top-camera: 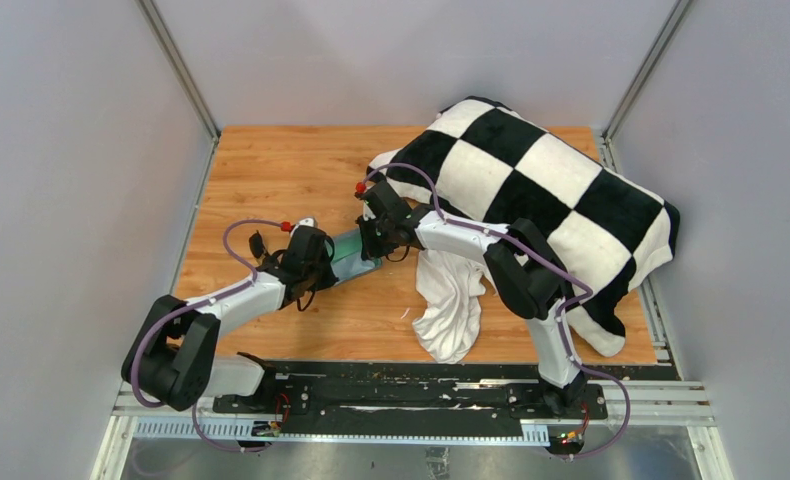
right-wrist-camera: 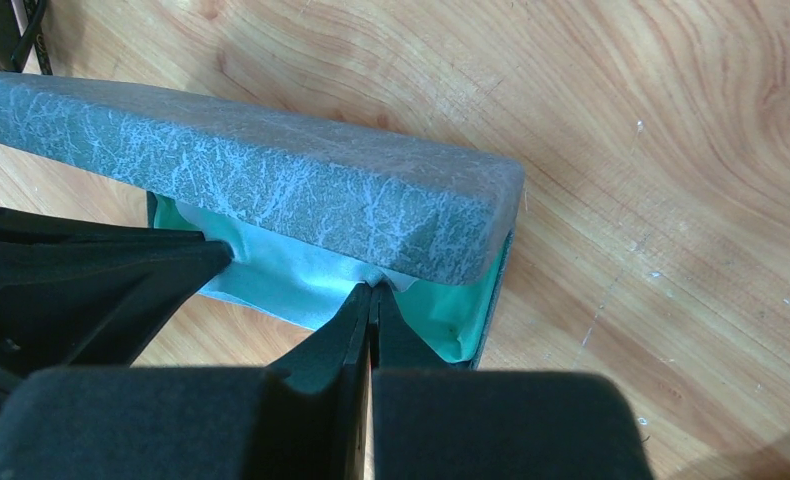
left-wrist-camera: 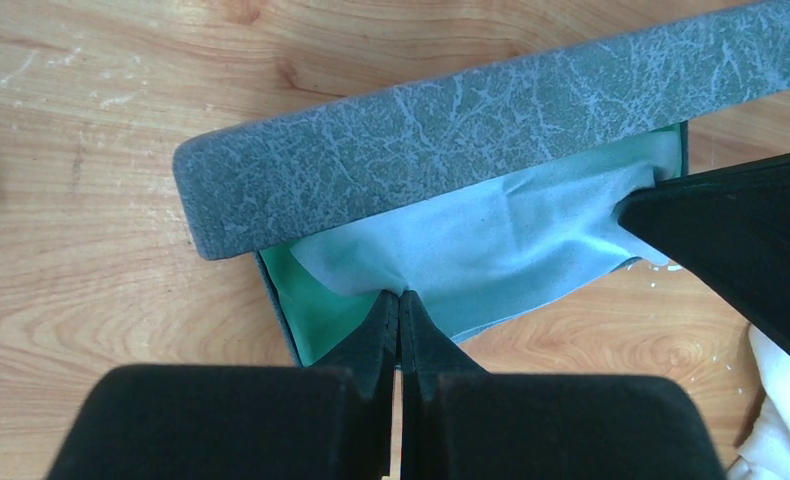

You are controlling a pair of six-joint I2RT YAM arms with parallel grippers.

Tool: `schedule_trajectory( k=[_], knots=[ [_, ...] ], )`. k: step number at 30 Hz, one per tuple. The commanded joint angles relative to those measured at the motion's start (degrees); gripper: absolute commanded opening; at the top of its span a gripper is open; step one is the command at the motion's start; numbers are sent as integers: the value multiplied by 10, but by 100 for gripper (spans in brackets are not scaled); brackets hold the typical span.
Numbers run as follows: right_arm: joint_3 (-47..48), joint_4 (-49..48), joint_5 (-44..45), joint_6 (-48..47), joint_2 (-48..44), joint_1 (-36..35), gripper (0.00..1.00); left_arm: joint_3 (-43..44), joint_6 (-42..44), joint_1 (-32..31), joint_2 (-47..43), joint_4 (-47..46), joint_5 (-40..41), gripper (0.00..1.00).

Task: Organize the sunglasses
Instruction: Place the glasses cleaning cloth in the sunglasses case.

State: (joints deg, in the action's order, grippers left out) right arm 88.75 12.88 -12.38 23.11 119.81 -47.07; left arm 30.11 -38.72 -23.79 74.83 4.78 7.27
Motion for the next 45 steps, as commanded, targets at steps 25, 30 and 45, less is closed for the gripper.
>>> schedule_trajectory(
  k=[25, 30, 45],
  knots=[
    [-23, -13, 16, -5, 33, 11, 0, 35, 31, 3, 36, 16, 51, 0],
    [-25, -14, 16, -3, 32, 12, 0, 36, 32, 3, 44, 17, 50, 0],
    [-26, -15, 3, -4, -14, 11, 25, 49, 43, 3, 12, 57, 32, 24]
  ],
)
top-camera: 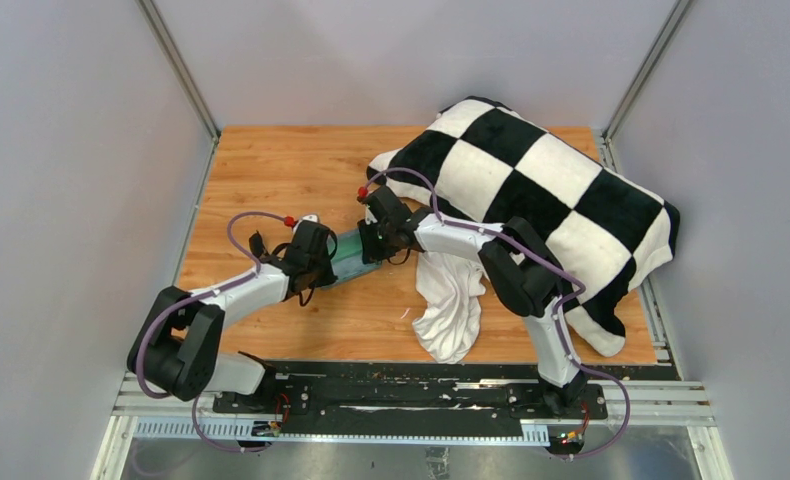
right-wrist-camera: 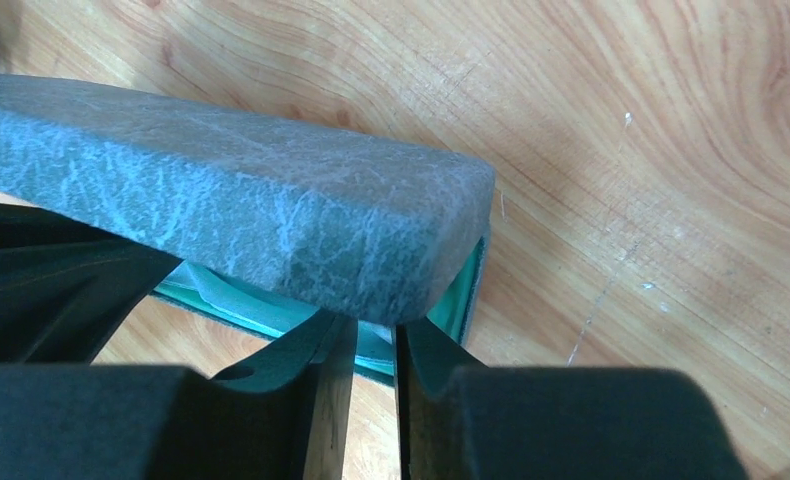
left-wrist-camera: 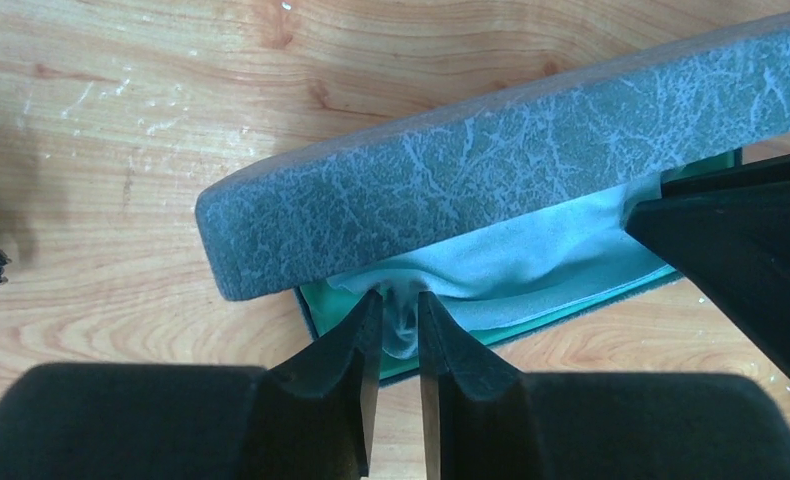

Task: Organize the sunglasses
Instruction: Place the glasses cleaning cloth in the sunglasses case.

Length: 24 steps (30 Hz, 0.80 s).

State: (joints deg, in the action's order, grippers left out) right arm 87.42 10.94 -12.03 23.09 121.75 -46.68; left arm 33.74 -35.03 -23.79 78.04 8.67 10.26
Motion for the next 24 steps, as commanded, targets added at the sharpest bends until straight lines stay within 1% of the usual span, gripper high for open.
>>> schedule_trajectory(
  k=[1, 5, 9, 14, 17, 20, 21, 24],
  knots=[
    [-14, 5, 0, -4, -38, 7, 26, 13, 6, 3, -24, 20, 1, 26],
    [-20, 5, 3, -4, -57, 7, 30, 12, 6, 3, -43, 28, -3, 32],
    [-28, 4, 6, -3, -68, 6, 33, 12, 5, 3, -66, 37, -9, 40],
    [-35, 0, 12, -2, -73, 1, 34, 11, 3, 3, -101, 54, -10, 41],
    [-32, -5, 4, -1, -66, 0, 29, 7, -4, 3, -125, 67, -12, 42],
    [-25, -10, -7, 1, -55, -1, 18, -7, -18, 3, -162, 76, -18, 42],
    [-22, -12, -8, 2, -51, -1, 12, -13, -25, 3, -176, 79, -18, 42],
    [-15, -16, -8, 5, -36, -2, 6, -31, -37, 3, -216, 86, -15, 42]
  ],
)
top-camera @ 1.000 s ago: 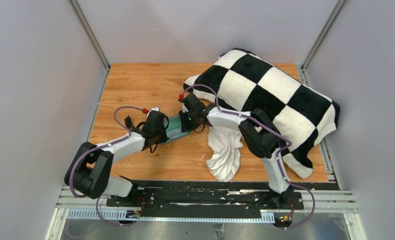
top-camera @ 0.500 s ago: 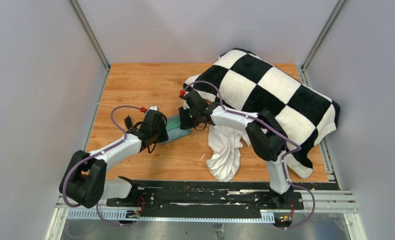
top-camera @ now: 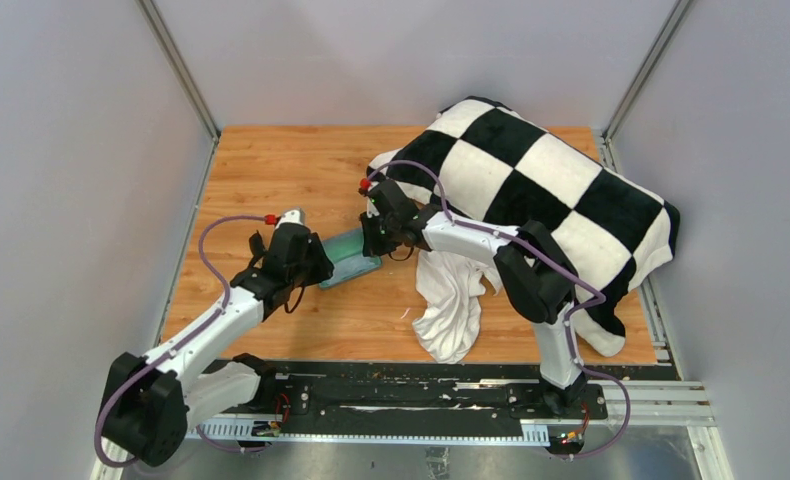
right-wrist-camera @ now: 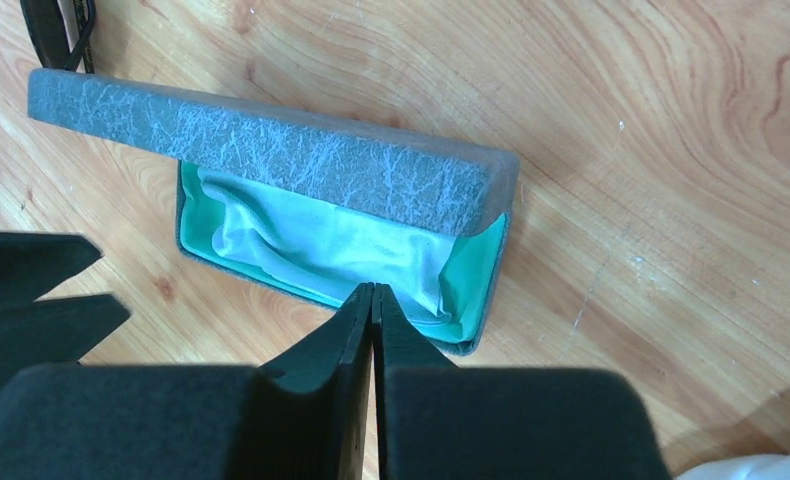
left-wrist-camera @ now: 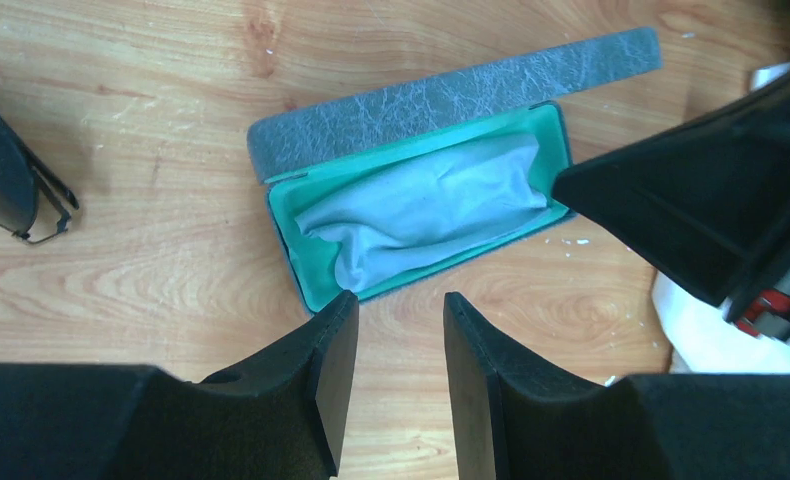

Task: Organize the sunglasses
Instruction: Place the glasses cleaning cloth in the sunglasses case.

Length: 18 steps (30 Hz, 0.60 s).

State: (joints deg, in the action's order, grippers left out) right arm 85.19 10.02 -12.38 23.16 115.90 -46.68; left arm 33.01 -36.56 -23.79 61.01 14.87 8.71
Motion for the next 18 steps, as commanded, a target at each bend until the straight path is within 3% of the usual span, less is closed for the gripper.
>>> schedule_trajectory(
  k=[1, 11, 18],
  knots=[
    [11, -7, -4, 5, 29, -2, 6, -28, -24, 3, -56, 26, 3, 42],
    [17, -15, 32, 1, 68, -2, 1, -35, -37, 3, -65, 22, -12, 40],
    [2, -15, 23, -8, 20, -3, 1, -38, -44, 3, -44, -3, -22, 39]
  ],
)
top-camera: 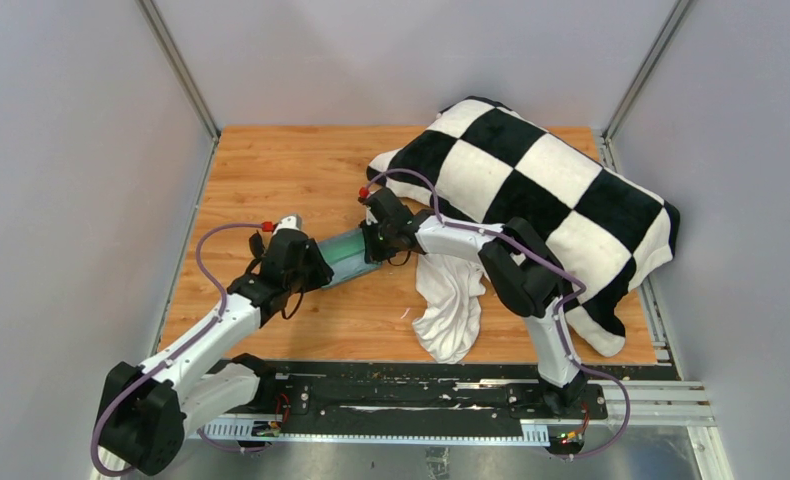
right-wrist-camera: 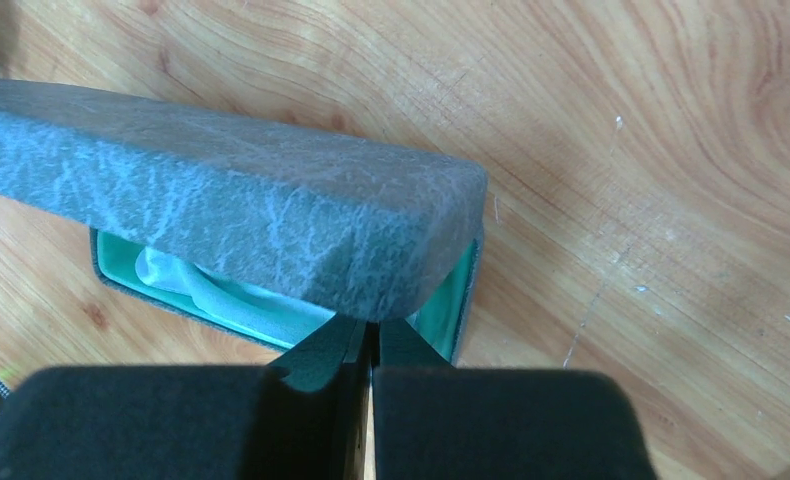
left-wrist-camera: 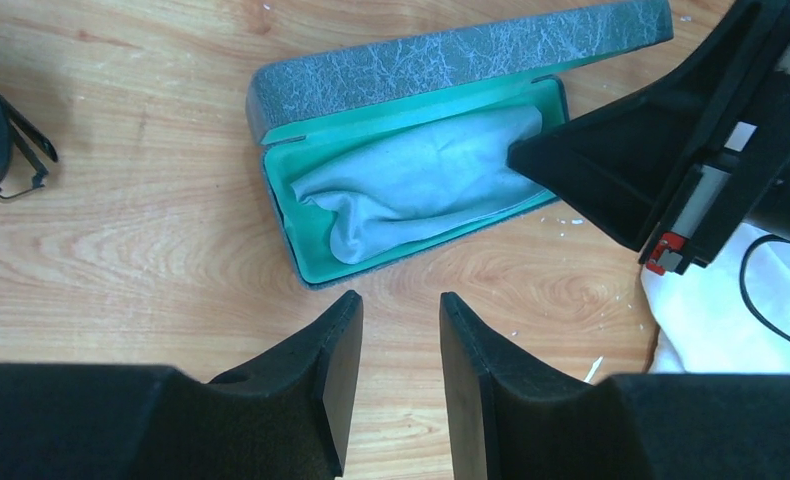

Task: Organize the sunglasses
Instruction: Place the glasses cleaning cloth in the sunglasses case.

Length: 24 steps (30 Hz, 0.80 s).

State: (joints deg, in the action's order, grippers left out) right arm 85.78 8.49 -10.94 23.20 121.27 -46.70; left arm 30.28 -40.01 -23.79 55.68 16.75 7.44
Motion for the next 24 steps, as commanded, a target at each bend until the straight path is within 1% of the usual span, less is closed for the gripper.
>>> schedule_trajectory(
  k=[1, 4, 10, 17, 24],
  knots=[
    [-9, -1, 7, -9, -43, -4, 1, -13, -11, 3, 13, -29, -10, 38],
    [-21, -10, 1, -5, -56, -7, 2, -18, -16, 3, 27, -55, -13, 38],
    [-31, -19, -16, 7, -40, -14, 1, -21, -28, 3, 73, -113, -18, 37],
    [-49, -30, -23, 14, -34, -17, 1, -36, -38, 4, 113, -187, 6, 36],
    [-56, -31, -23, 13, -30, -18, 1, -31, -38, 10, 162, -215, 21, 36]
  ],
)
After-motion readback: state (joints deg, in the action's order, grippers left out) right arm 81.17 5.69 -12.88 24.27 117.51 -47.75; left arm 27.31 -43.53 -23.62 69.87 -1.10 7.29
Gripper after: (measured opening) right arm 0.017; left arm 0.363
